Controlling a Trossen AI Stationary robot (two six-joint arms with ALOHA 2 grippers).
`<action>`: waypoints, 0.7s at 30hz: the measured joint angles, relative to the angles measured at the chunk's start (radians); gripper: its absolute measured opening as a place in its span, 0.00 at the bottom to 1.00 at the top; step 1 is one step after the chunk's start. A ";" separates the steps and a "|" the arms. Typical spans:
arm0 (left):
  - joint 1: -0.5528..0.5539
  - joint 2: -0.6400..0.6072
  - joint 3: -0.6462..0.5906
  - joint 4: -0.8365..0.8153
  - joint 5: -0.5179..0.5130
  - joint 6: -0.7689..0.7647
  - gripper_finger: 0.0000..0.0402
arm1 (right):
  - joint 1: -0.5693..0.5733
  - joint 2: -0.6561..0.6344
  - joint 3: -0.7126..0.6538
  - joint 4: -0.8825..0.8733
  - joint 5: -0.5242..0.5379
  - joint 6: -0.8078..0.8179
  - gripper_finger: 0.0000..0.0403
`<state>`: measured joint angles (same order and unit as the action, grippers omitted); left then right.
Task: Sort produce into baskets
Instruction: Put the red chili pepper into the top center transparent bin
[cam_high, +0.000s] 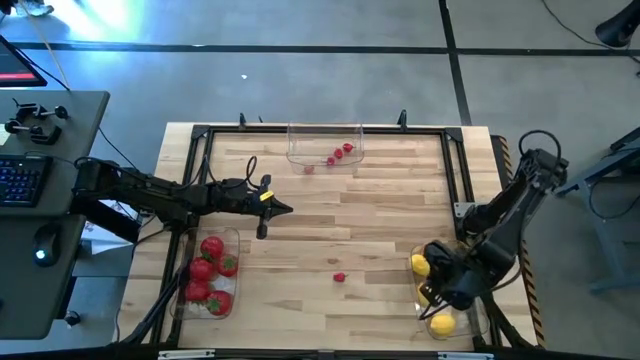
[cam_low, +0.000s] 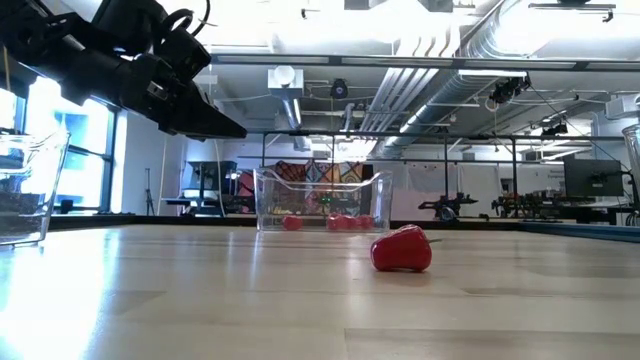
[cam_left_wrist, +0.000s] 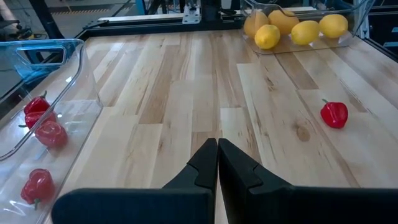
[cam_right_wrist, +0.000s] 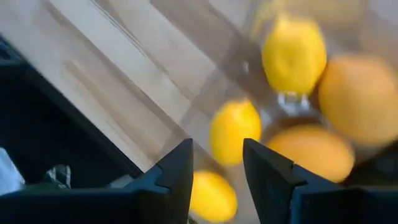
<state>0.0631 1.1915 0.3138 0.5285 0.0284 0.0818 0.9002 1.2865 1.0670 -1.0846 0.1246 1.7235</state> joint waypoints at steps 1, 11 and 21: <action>0.000 0.000 0.000 0.000 0.000 0.000 0.00 | -0.005 0.000 0.026 -0.028 0.045 -0.026 0.33; 0.000 0.000 0.000 -0.008 0.000 -0.003 0.00 | -0.139 0.038 -0.007 0.164 0.320 -0.538 0.44; 0.000 0.000 0.000 -0.008 0.001 -0.003 0.00 | -0.332 0.203 -0.181 0.833 0.238 -1.049 0.52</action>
<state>0.0631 1.1915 0.3138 0.5201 0.0292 0.0788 0.5679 1.4890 0.8857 -0.2515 0.3628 0.6746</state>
